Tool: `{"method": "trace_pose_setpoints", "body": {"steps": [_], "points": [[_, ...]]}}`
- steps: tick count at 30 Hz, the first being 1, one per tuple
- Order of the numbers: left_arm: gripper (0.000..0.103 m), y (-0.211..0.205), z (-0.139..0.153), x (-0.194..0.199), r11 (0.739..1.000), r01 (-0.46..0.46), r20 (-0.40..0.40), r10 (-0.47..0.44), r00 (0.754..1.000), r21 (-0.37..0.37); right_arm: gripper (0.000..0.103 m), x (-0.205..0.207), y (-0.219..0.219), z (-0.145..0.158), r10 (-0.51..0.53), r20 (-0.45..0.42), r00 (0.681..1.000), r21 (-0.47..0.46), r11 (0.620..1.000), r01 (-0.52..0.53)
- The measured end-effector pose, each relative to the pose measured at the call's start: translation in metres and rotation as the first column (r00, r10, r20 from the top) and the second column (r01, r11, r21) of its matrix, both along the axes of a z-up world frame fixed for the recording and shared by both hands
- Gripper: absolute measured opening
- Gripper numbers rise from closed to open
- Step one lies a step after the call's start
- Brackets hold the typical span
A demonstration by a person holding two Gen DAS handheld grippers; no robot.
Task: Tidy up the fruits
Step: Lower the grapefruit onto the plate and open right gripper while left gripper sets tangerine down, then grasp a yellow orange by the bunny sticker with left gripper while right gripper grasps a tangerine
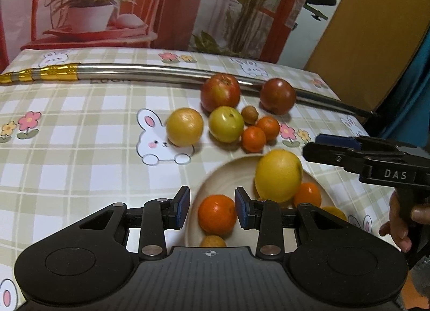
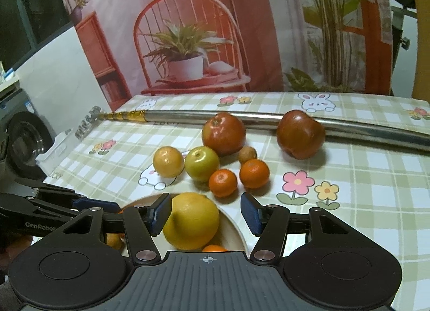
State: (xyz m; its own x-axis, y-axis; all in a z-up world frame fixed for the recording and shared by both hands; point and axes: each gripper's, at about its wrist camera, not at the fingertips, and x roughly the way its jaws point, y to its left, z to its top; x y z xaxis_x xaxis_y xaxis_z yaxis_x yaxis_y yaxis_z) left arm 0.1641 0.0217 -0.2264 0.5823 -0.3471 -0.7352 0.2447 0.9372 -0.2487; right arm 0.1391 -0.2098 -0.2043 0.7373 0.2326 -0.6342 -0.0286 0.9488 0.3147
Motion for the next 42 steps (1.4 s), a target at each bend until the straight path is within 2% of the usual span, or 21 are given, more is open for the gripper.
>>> {"method": "trace_pose_setpoints", "body": {"steps": [6, 10, 12, 20, 24, 32, 37, 42], "points": [[0.038, 0.004, 0.010, 0.013, 0.999, -0.016, 0.033, 0.015, 0.999, 0.034, 0.054, 0.000, -0.007, 0.003, -0.026, 0.013, 1.000, 0.003, 1.000, 0.026], [0.038, -0.005, 0.017, 0.025, 0.993, -0.009, 0.097, -0.003, 0.995, 0.120, 0.053, 0.001, -0.012, 0.003, -0.043, 0.018, 0.999, 0.003, 0.999, 0.043], [0.038, -0.010, 0.019, 0.033, 0.990, -0.004, 0.115, -0.012, 0.993, 0.140, 0.053, 0.001, -0.014, 0.003, -0.051, 0.019, 0.999, 0.004, 0.999, 0.051], [0.038, -0.015, 0.007, 0.065, 0.992, -0.043, 0.129, 0.028, 0.991, 0.118, 0.051, 0.006, -0.027, -0.002, -0.094, 0.021, 0.995, -0.008, 0.996, 0.094], [0.040, -0.018, -0.003, 0.073, 0.986, -0.066, 0.137, 0.044, 0.990, 0.156, 0.051, 0.009, -0.031, -0.011, -0.118, 0.039, 0.992, -0.039, 0.992, 0.119], [0.041, -0.020, -0.007, 0.082, 0.995, -0.035, 0.136, 0.022, 0.990, 0.096, 0.050, 0.020, -0.044, -0.030, -0.119, 0.098, 0.988, -0.038, 0.992, 0.123], [0.042, -0.027, -0.012, 0.083, 0.992, -0.014, 0.121, -0.002, 0.993, 0.125, 0.046, 0.034, -0.046, -0.042, -0.081, 0.104, 0.991, -0.026, 0.996, 0.085], [0.042, -0.025, -0.014, 0.082, 0.993, -0.009, 0.126, -0.006, 0.992, 0.122, 0.043, 0.049, -0.040, -0.050, -0.034, 0.093, 0.995, -0.038, 0.999, 0.038]]}}
